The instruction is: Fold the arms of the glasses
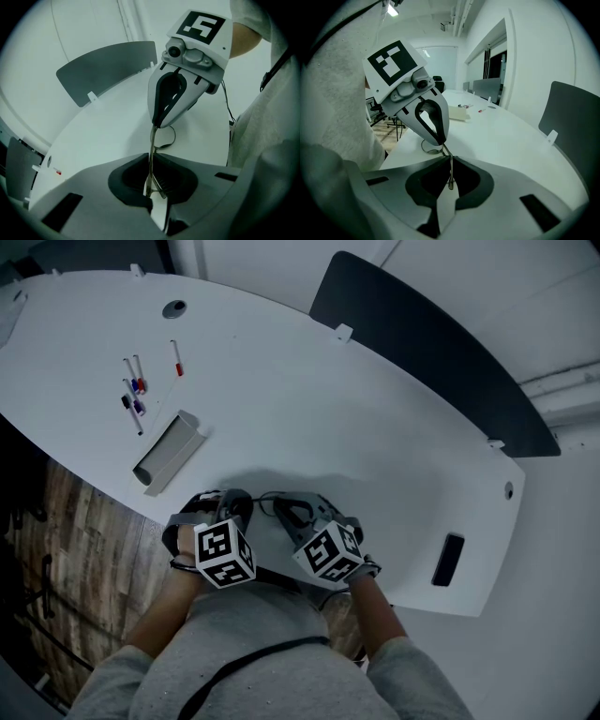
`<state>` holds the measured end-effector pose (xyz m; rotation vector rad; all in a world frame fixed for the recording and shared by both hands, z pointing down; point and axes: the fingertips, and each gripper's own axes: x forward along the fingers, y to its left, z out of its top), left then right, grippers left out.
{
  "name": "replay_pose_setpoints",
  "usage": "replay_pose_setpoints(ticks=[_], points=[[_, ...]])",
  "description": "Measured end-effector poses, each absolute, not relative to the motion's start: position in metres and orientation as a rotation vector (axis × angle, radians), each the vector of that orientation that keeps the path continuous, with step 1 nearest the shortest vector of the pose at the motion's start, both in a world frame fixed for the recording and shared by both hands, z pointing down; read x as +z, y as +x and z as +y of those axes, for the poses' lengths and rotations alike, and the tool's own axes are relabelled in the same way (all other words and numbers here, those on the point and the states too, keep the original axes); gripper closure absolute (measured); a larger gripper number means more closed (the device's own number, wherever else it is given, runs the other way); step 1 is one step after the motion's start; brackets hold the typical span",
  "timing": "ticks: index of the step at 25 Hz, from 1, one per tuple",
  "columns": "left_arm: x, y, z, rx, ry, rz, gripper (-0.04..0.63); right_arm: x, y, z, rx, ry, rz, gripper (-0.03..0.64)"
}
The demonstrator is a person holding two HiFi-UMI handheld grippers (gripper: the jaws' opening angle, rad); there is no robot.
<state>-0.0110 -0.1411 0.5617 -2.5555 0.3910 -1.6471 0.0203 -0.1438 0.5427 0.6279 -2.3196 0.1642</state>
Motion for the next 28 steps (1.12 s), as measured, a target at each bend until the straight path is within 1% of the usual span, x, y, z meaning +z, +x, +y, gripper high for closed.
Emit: replay_pose_setpoints(ticks=[4, 6, 7, 12, 28], points=[[0.561, -0.014, -0.146, -1.61, -2.535, 0.435, 0.557, 0.544, 0.018, -0.144, 0.161, 0.625, -2.318, 0.586], [0.559, -0.016, -0.148, -1.594, -2.507, 0.454, 0.532, 0.544, 0.017, -0.144, 0.155, 0.626, -2.31, 0.586], [0.558, -0.017, -0.149, -1.585, -2.502, 0.459, 0.505, 0.545, 0.017, -0.144, 0.154, 0.63, -2.308, 0.586], [0.551, -0.023, -0.15, -1.498, -2.59, 0.501, 0.479, 0.544, 0.018, -0.144, 0.158, 0.649, -2.304, 0.586], [0.526, -0.029, -0.14, -1.191, -2.821, 0.633, 0.48, 0.533, 0.018, -0.141, 0.174, 0.706, -2.344, 0.584]])
